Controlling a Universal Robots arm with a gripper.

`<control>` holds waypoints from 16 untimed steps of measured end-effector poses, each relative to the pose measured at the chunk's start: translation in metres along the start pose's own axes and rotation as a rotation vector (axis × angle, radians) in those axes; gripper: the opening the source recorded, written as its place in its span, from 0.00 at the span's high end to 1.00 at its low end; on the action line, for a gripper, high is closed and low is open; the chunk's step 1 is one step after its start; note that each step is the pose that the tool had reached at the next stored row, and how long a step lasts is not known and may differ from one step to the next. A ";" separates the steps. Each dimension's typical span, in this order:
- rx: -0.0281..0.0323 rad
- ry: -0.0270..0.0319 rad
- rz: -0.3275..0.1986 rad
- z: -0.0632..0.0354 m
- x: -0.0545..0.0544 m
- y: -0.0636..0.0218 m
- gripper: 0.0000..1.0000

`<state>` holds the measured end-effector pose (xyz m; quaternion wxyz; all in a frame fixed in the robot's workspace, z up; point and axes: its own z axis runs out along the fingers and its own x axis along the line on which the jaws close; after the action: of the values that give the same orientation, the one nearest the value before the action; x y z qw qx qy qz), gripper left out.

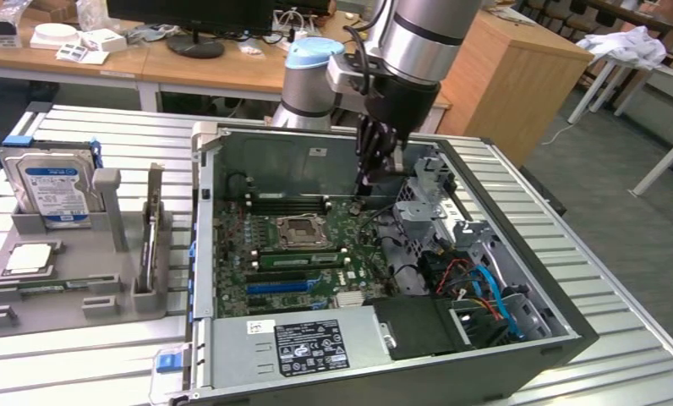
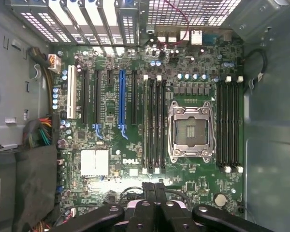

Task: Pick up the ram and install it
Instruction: 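Press down the ram until it locks into place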

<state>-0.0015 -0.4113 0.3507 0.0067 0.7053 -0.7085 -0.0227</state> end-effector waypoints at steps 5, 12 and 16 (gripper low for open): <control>0.0000 -0.0002 0.000 0.0001 0.000 0.0000 0.90; 0.0000 -0.0002 0.000 0.0045 0.000 -0.0002 0.90; 0.0000 -0.0003 0.000 0.0087 0.000 -0.0003 0.90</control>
<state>-0.0015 -0.4109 0.3420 0.0066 0.7053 -0.7085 -0.0228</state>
